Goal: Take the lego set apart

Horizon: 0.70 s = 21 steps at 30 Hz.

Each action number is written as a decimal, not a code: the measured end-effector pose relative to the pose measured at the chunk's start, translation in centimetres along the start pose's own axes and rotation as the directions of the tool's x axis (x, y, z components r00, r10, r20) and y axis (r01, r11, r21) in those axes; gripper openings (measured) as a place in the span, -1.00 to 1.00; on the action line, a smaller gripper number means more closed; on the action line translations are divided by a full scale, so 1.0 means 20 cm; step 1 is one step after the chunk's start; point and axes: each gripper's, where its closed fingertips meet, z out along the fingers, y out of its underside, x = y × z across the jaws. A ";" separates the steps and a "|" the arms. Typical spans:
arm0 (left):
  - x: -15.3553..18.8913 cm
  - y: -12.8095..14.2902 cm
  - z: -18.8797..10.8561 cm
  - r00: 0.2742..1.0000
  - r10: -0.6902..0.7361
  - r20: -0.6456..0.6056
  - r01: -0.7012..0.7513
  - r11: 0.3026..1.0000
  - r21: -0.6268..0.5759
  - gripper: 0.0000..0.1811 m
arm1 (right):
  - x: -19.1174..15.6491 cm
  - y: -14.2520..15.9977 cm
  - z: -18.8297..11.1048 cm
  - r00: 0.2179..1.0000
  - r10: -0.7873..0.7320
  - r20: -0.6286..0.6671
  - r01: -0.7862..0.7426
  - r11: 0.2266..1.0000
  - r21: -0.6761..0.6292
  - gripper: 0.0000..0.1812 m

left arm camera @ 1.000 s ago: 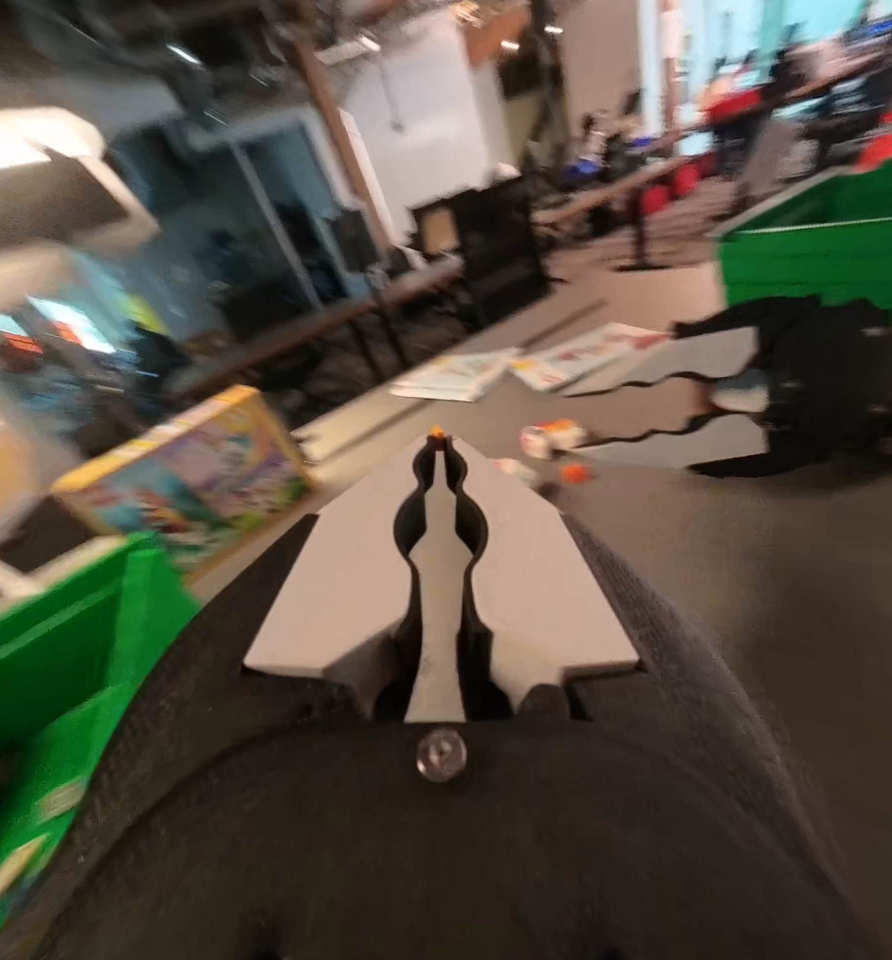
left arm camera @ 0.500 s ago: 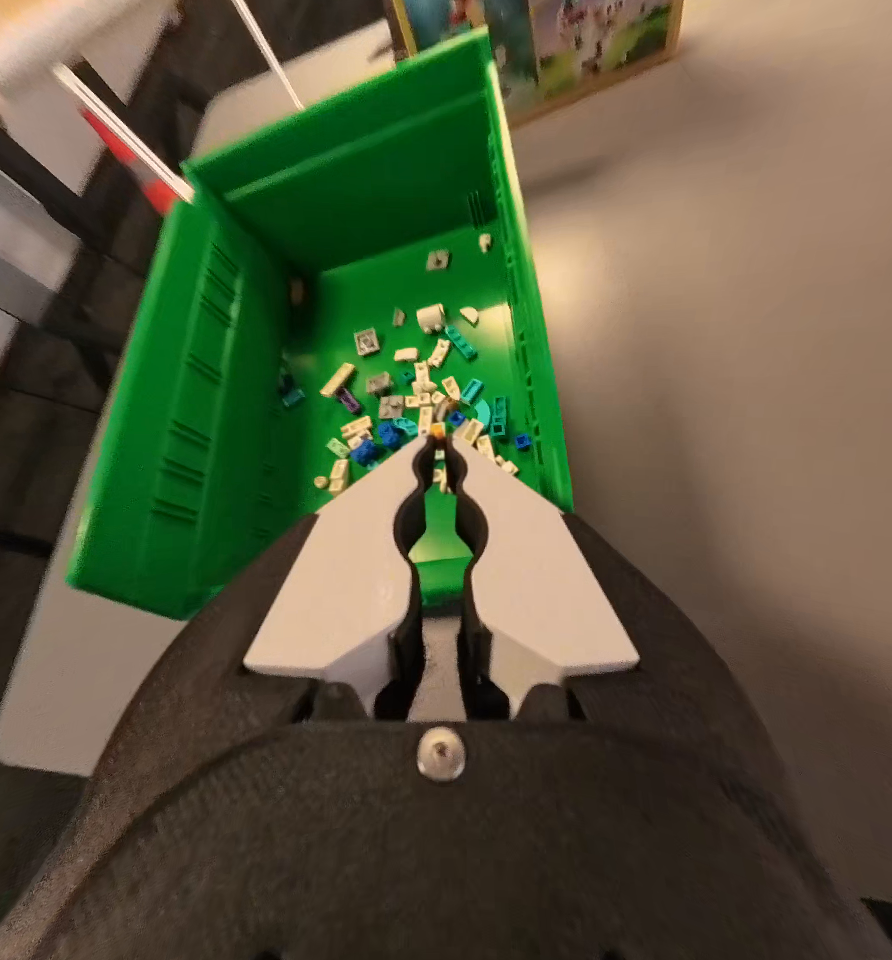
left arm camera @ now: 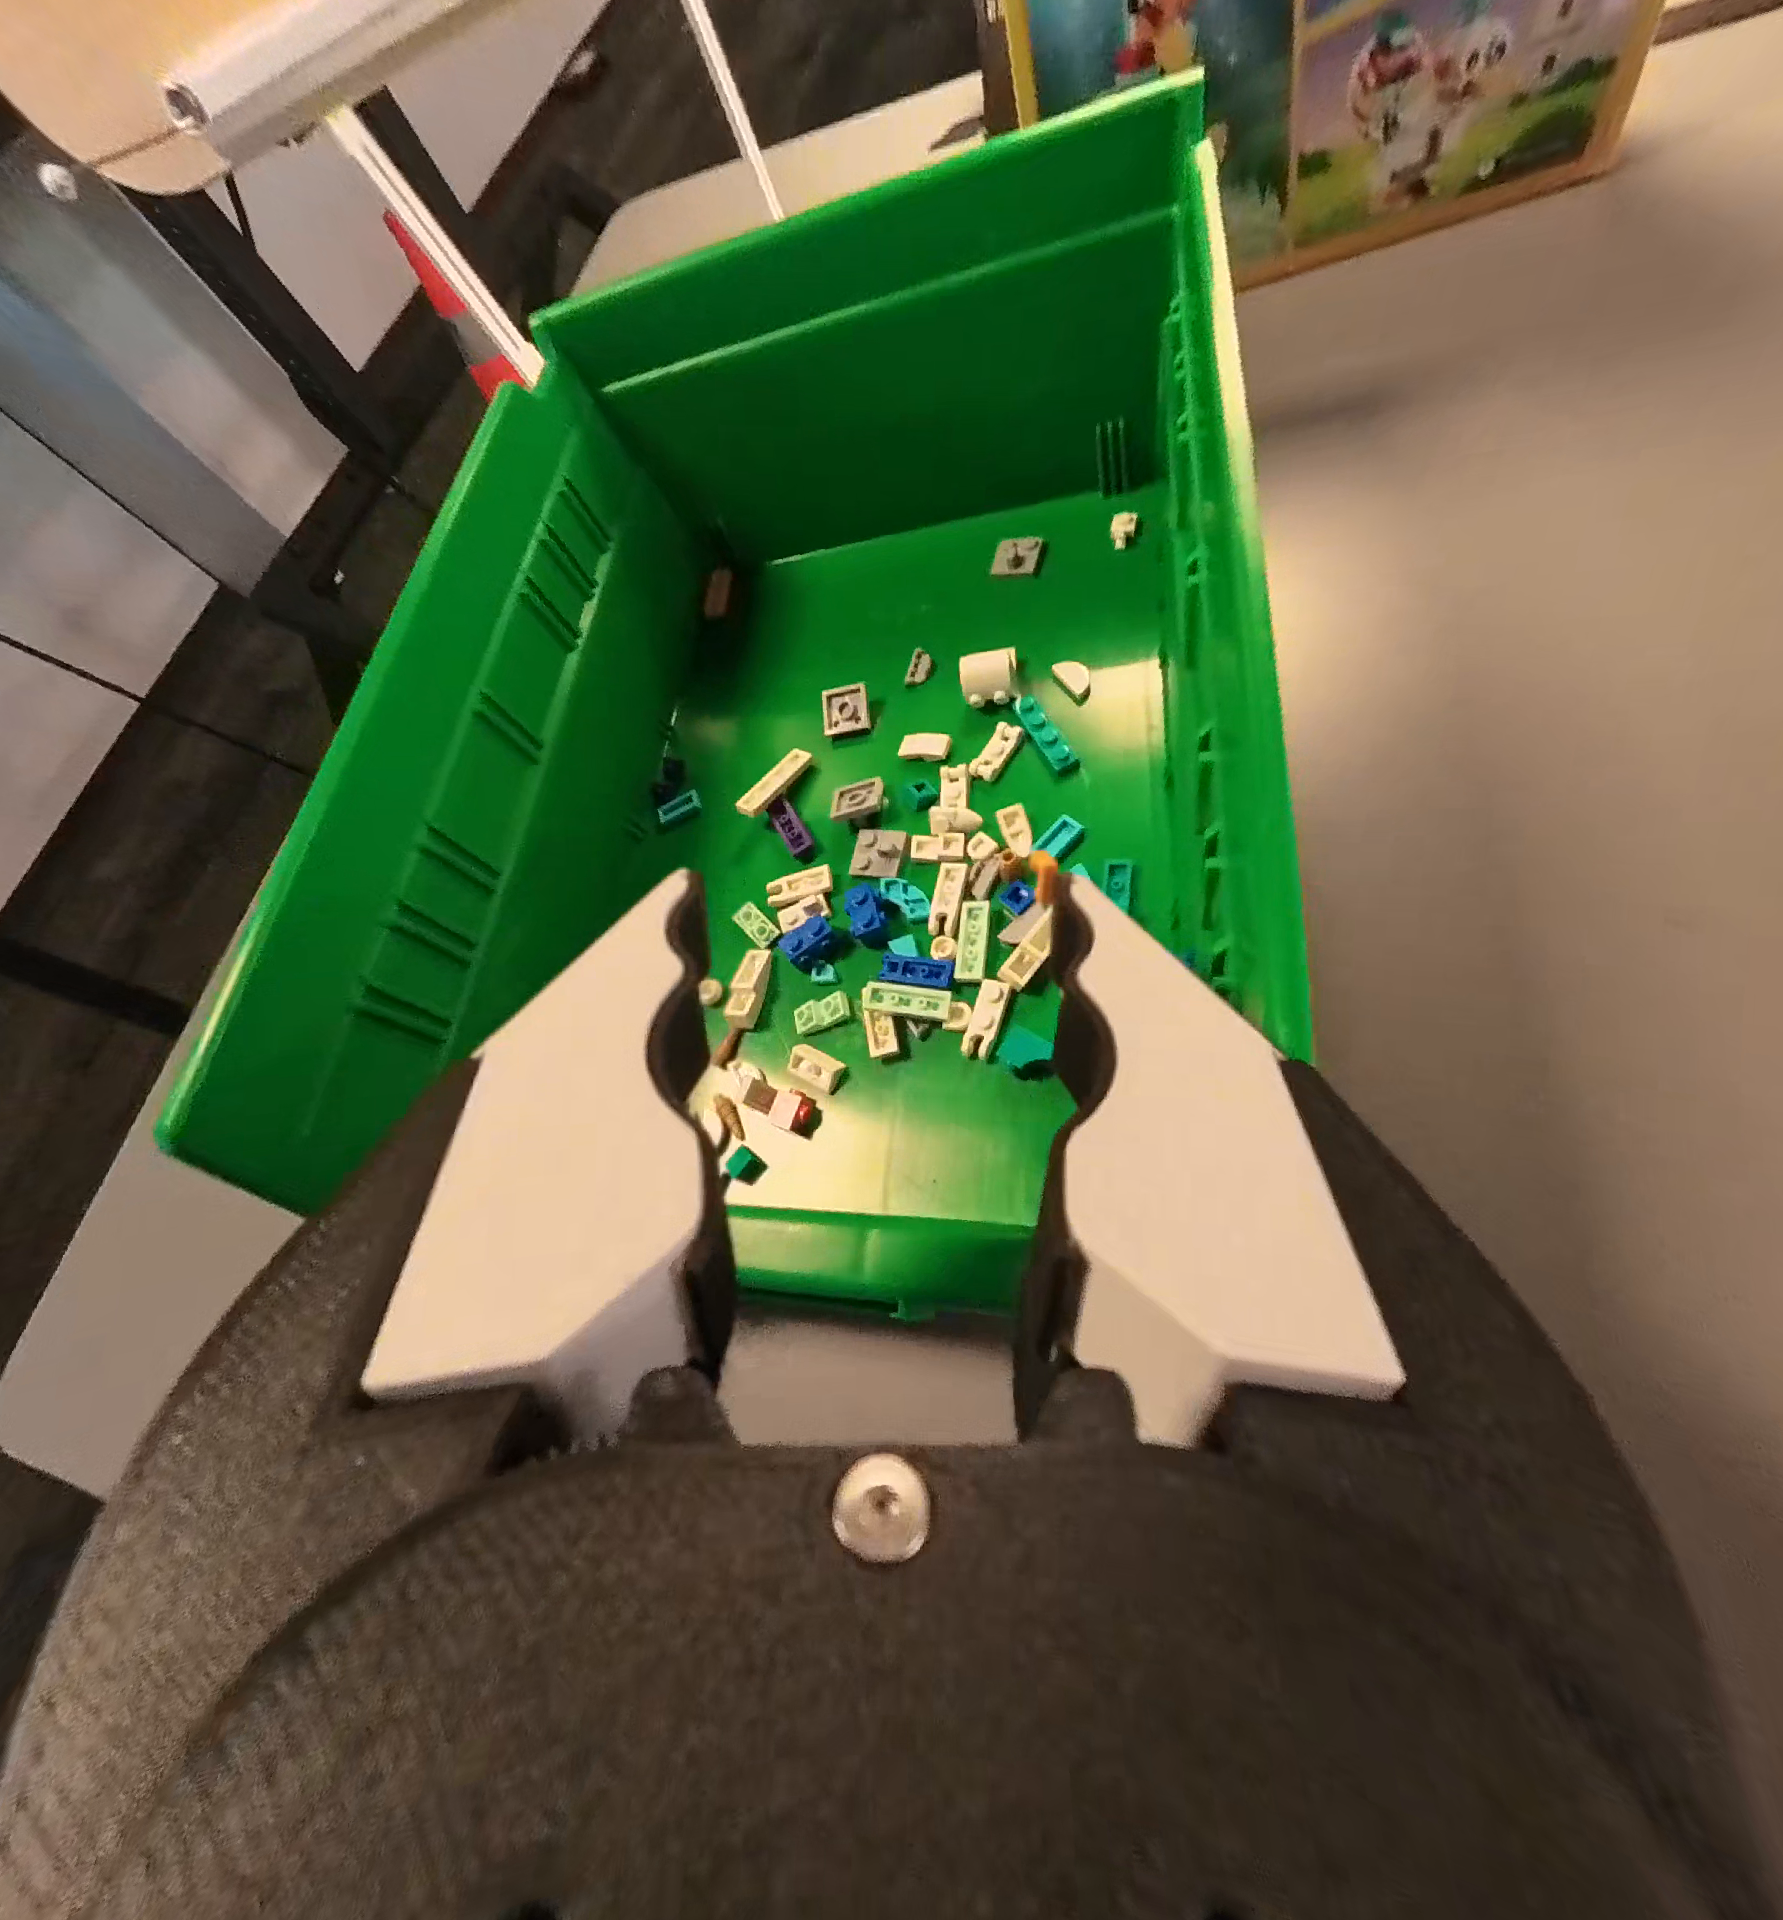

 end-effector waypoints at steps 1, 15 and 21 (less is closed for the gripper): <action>0.00 -0.01 0.00 1.000 -0.005 -0.002 0.005 1.000 0.012 -0.27 | -0.02 0.03 0.01 0.999 0.013 0.034 -0.011 0.999 -0.042 -0.65; -0.04 -0.01 0.02 0.973 -0.204 -0.112 0.210 0.977 0.046 0.12 | -0.12 0.23 0.10 0.994 -0.027 0.103 0.060 0.941 -0.333 -0.80; -0.06 0.09 0.05 0.985 -0.160 -0.067 0.155 0.985 -0.077 0.03 | -0.13 0.18 0.11 0.991 -0.096 0.097 0.119 0.956 -0.267 -0.94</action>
